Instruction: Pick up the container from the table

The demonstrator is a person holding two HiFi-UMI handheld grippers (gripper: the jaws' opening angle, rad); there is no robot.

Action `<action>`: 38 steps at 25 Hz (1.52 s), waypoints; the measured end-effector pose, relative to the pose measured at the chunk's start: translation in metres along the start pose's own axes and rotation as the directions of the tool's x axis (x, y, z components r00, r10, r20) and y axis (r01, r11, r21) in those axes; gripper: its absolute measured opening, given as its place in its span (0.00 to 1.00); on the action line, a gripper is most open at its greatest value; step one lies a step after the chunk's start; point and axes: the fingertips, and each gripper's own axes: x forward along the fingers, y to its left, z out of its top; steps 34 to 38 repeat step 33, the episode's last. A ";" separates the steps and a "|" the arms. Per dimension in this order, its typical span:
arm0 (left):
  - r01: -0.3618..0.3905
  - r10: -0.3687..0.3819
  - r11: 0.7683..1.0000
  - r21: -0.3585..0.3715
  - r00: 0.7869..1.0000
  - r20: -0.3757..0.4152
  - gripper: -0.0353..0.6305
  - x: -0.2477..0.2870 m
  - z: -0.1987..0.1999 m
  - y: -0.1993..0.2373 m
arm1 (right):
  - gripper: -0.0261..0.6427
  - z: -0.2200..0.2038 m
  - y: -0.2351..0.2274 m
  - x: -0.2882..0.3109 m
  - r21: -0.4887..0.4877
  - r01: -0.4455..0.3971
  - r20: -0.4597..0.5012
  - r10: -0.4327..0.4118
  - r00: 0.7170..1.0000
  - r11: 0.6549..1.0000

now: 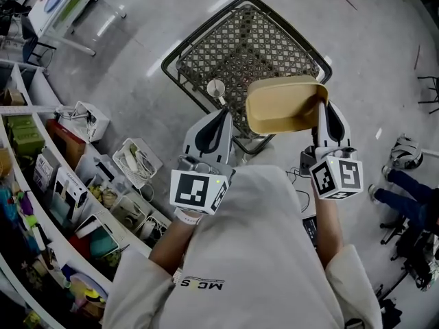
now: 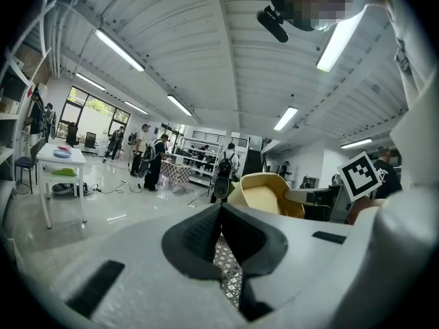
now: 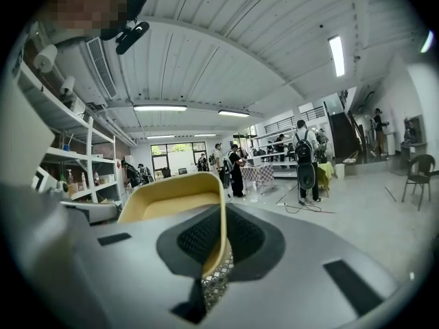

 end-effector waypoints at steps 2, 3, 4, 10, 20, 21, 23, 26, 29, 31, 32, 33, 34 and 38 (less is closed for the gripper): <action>0.001 -0.001 1.000 0.001 1.000 0.007 0.09 -0.002 0.003 -0.001 | 0.08 0.000 0.005 -0.004 0.002 -0.002 0.002 0.002 1.000 1.000; 0.002 -0.002 1.000 0.001 1.000 0.011 0.09 -0.003 0.004 -0.001 | 0.08 0.000 0.006 -0.005 0.002 -0.002 0.005 0.002 1.000 1.000; 0.002 -0.002 1.000 0.001 1.000 0.014 0.09 -0.004 0.004 -0.002 | 0.08 0.000 0.007 -0.006 0.002 -0.003 0.008 0.003 1.000 1.000; 0.015 -0.015 1.000 0.014 1.000 0.000 0.09 -0.011 0.002 -0.005 | 0.08 -0.001 0.016 -0.014 -0.010 -0.007 0.013 0.008 1.000 1.000; 0.022 -0.022 1.000 0.020 1.000 -0.005 0.09 -0.012 0.000 -0.004 | 0.08 -0.008 0.026 -0.017 -0.025 -0.025 -0.001 0.025 1.000 0.999; 0.021 -0.021 1.000 0.020 1.000 -0.005 0.09 -0.012 0.000 -0.004 | 0.08 -0.010 0.027 -0.017 -0.025 -0.027 -0.003 0.027 1.000 0.999; 0.021 -0.021 1.000 0.021 1.000 -0.006 0.09 -0.012 0.000 -0.003 | 0.08 -0.012 0.028 -0.016 -0.026 -0.030 -0.007 0.030 1.000 0.999; 0.021 -0.021 1.000 0.022 1.000 -0.005 0.09 -0.013 0.001 -0.001 | 0.08 -0.012 0.030 -0.017 -0.028 -0.029 -0.007 0.029 1.000 0.999; 0.019 -0.019 1.000 0.023 1.000 -0.004 0.09 -0.012 0.002 0.000 | 0.08 -0.011 0.029 -0.017 -0.031 -0.026 -0.008 0.026 1.000 0.999; 0.018 -0.018 1.000 0.022 1.000 -0.003 0.09 -0.010 0.001 0.001 | 0.08 -0.011 0.027 -0.015 -0.033 -0.023 -0.009 0.023 1.000 0.999; 0.018 -0.018 1.000 0.021 1.000 -0.004 0.09 -0.009 0.001 0.001 | 0.08 -0.012 0.026 -0.015 -0.033 -0.022 -0.010 0.021 1.000 0.999; 0.018 -0.017 1.000 0.019 1.000 -0.004 0.09 -0.008 0.001 0.002 | 0.08 -0.012 0.026 -0.014 -0.033 -0.021 -0.012 0.020 1.000 0.999; 0.018 -0.017 1.000 0.019 1.000 -0.004 0.09 -0.008 0.001 0.002 | 0.08 -0.012 0.026 -0.014 -0.033 -0.021 -0.012 0.020 1.000 0.999; 0.018 -0.017 1.000 0.019 1.000 -0.004 0.09 -0.008 0.001 0.002 | 0.08 -0.012 0.026 -0.014 -0.033 -0.021 -0.012 0.020 1.000 0.999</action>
